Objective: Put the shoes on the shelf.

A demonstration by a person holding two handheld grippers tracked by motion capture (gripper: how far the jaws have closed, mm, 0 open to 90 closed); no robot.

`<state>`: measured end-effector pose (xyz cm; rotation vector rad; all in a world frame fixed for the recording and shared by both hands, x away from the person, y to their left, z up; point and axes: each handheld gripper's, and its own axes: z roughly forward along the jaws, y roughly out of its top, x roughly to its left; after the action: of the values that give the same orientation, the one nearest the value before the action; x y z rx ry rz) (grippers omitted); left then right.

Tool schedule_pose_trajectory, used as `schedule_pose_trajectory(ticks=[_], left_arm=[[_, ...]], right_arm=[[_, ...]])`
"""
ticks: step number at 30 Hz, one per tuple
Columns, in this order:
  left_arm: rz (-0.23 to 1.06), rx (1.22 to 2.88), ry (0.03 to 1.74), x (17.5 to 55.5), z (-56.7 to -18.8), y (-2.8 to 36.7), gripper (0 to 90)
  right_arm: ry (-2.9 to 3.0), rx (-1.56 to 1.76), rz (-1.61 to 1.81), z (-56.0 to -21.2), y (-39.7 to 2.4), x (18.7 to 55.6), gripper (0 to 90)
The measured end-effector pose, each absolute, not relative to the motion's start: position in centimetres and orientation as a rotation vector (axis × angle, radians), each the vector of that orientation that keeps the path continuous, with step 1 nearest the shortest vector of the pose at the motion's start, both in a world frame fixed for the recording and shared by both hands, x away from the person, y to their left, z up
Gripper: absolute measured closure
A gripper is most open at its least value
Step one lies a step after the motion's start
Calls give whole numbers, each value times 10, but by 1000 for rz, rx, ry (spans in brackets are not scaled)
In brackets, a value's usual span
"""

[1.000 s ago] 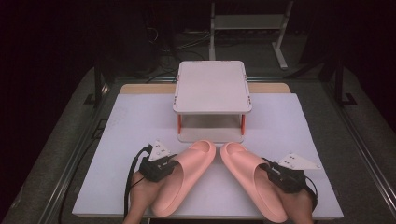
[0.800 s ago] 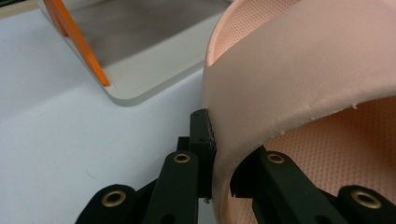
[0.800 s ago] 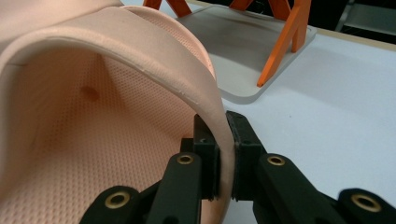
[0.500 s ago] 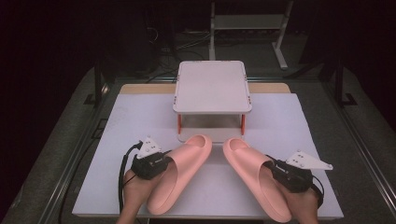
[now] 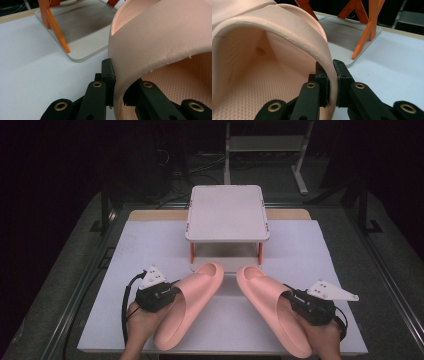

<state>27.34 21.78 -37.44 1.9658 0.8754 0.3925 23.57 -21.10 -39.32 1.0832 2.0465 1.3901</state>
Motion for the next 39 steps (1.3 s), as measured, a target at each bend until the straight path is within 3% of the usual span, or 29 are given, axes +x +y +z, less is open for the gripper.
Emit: schedule_pose_trajectory(ticks=[18, 39], left_arm=[[302, 1849, 818, 278, -343, 225, 818], [279, 1762, 802, 317, -297, 223, 817]], right_arm=[[2012, 1070, 1592, -362, -210, 237, 827], [1948, 996, 1680, -309, -201, 270, 826]])
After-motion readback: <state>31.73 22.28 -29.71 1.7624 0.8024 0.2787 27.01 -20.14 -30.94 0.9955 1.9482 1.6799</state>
